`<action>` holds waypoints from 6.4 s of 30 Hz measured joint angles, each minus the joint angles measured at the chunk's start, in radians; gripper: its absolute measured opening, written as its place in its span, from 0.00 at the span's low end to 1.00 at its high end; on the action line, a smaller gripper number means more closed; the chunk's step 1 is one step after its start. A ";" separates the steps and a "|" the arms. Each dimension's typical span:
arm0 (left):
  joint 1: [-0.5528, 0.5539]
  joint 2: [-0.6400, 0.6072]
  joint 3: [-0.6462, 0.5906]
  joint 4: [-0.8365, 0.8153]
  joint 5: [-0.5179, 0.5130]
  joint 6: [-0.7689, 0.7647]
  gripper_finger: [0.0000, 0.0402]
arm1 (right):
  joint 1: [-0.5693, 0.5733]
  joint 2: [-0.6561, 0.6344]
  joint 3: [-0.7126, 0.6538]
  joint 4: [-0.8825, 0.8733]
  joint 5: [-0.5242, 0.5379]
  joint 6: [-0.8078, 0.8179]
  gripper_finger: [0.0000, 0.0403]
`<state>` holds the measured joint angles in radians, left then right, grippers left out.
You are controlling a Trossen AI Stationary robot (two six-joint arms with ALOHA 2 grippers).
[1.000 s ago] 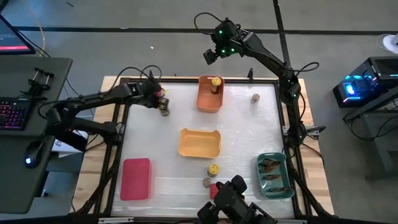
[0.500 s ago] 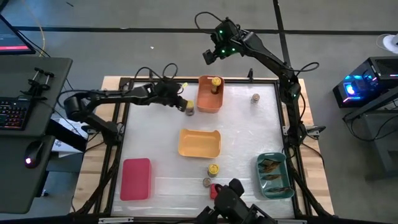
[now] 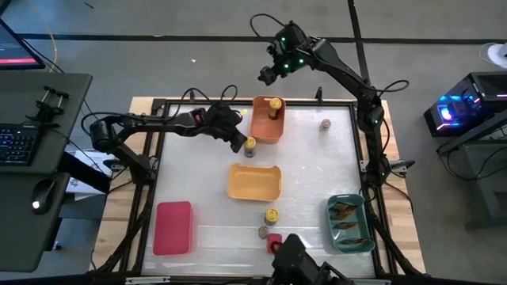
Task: Sort spices by type
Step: Put the top yellow seasoning bottle into the orange bin, then adjust the orange bin on the table
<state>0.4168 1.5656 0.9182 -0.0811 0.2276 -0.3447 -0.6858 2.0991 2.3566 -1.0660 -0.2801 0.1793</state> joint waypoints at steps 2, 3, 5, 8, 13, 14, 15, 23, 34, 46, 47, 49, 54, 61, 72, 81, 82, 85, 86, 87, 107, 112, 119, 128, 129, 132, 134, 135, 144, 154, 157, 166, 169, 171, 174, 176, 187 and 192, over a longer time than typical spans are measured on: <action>0.006 0.008 0.003 0.033 -0.024 0.004 0.00 | 0.005 0.000 0.000 -0.014 -0.059 -0.036 0.70; 0.008 0.016 0.009 0.059 -0.025 0.008 0.00 | 0.007 0.000 0.000 -0.026 -0.086 -0.053 0.70; 0.008 0.037 0.020 0.088 -0.027 0.009 0.00 | 0.008 0.000 0.000 -0.046 -0.127 -0.075 0.70; 0.003 0.083 0.050 0.088 -0.026 0.044 0.00 | 0.008 0.000 0.000 -0.074 -0.167 -0.102 0.70; 0.026 0.051 0.136 -0.055 -0.025 0.148 0.00 | 0.010 0.000 -0.001 -0.078 -0.317 -0.123 0.70; 0.043 0.023 0.151 -0.095 -0.029 0.171 0.00 | 0.013 -0.001 -0.001 -0.076 -0.351 -0.136 0.70; 0.062 -0.007 0.165 -0.116 -0.036 0.196 0.00 | 0.021 -0.001 0.000 -0.077 -0.377 -0.155 0.70; 0.254 -0.306 0.171 -0.266 -0.111 0.306 0.00 | 0.165 -0.002 -0.016 -0.052 -0.332 -0.413 0.70; 0.360 -0.395 0.172 -0.316 -0.022 0.267 0.00 | 0.357 0.012 -0.212 -0.012 -0.094 -0.509 0.70; 0.360 -0.365 0.171 -0.317 -0.022 0.261 0.00 | 0.409 0.012 -0.439 0.137 0.170 -0.457 0.70; 0.360 -0.365 0.171 -0.318 -0.022 0.269 0.00 | 0.410 0.012 -0.444 0.142 0.167 -0.447 0.70; 0.360 -0.365 0.171 -0.318 -0.022 0.278 0.00 | 0.415 0.012 -0.447 0.146 0.156 -0.444 0.70; 0.363 -0.365 0.171 -0.318 -0.021 0.294 0.00 | 0.428 0.016 -0.449 0.183 0.170 -0.449 0.70; 0.363 -0.365 0.171 -0.325 -0.020 0.286 0.00 | 0.432 0.065 -0.449 0.177 0.174 -0.447 0.70; 0.363 -0.365 0.171 -0.341 -0.020 0.286 0.00 | 0.433 0.091 -0.449 0.170 0.198 -0.413 0.69; 0.363 -0.365 0.171 -0.303 -0.021 0.270 0.00 | 0.426 0.091 -0.383 0.138 0.195 -0.428 0.56; 0.363 -0.365 0.171 -0.297 -0.021 0.270 0.00 | 0.422 0.091 -0.344 0.123 0.191 -0.441 0.56; 0.363 -0.365 0.171 -0.280 -0.021 0.269 0.00 | 0.400 0.087 -0.206 0.060 0.190 -0.485 0.56; 0.363 -0.365 0.171 -0.279 -0.023 0.269 0.00 | 0.389 0.086 -0.157 0.038 0.196 -0.499 0.56; 0.363 -0.365 0.171 -0.279 -0.027 0.269 0.00 | 0.377 0.086 -0.103 0.013 0.208 -0.513 0.56; 0.382 -0.362 0.172 -0.284 -0.032 0.233 0.00 | 0.077 0.022 -0.409 0.190 0.231 -0.370 0.56; 0.382 -0.361 0.172 -0.280 -0.034 0.215 0.00 | 0.078 0.022 -0.469 0.235 0.242 -0.357 0.56; 0.382 -0.361 0.172 -0.280 -0.034 0.206 0.00 | 0.079 0.022 -0.481 0.269 0.266 -0.333 0.59; 0.381 -0.361 0.172 -0.289 -0.034 0.197 0.00 | 0.084 0.022 -0.480 0.271 0.278 -0.335 0.75; 0.381 -0.361 0.172 -0.289 -0.034 0.197 0.00 | 0.085 0.022 -0.480 0.274 0.278 -0.335 0.75; 0.381 -0.361 0.172 -0.289 -0.033 0.198 0.00 | 0.086 0.021 -0.480 0.285 0.278 -0.335 0.75; 0.381 -0.361 0.172 -0.291 -0.033 0.198 0.00 | 0.086 0.021 -0.476 0.282 0.277 -0.334 0.76; 0.381 -0.361 0.172 -0.293 -0.033 0.198 0.00 | 0.086 0.021 -0.467 0.269 0.276 -0.335 0.76; 0.381 -0.361 0.172 -0.317 -0.033 0.217 0.00 | 0.086 0.019 -0.299 0.171 0.170 -0.359 0.76; 0.381 -0.361 0.172 -0.368 -0.033 0.250 0.00 | 0.178 0.018 -0.299 0.154 0.054 -0.286 0.66; 0.381 -0.361 0.172 -0.402 -0.033 0.261 0.00 | 0.231 0.020 -0.342 0.163 0.105 -0.285 0.50; 0.381 -0.361 0.172 -0.417 -0.033 0.291 0.00 | 0.300 0.020 -0.534 0.254 0.251 -0.204 0.05; 0.381 -0.361 0.172 -0.422 -0.032 0.312 0.00 | 0.292 0.021 -0.559 0.299 0.264 -0.147 0.02; 0.381 -0.361 0.172 -0.422 -0.032 0.324 0.00 | 0.291 0.020 -0.559 0.337 0.267 -0.135 0.01; 0.381 -0.361 0.172 -0.422 -0.031 0.339 0.00 | 0.299 0.025 -0.559 0.344 0.280 -0.125 0.01; 0.381 -0.361 0.172 -0.421 -0.031 0.341 0.00 | 0.302 0.028 -0.561 0.339 0.278 -0.108 0.00; 0.381 -0.361 0.172 -0.415 -0.028 0.348 0.00 | 0.333 0.053 -0.560 0.330 0.239 -0.045 0.00; 0.381 -0.361 0.172 -0.415 -0.027 0.323 0.00 | 0.359 0.055 -0.561 0.320 0.238 -0.046 0.00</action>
<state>0.7975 1.2049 1.0901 -0.4957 0.2005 -0.0213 -0.3265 2.1544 1.7958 -0.7456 -0.0417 0.1330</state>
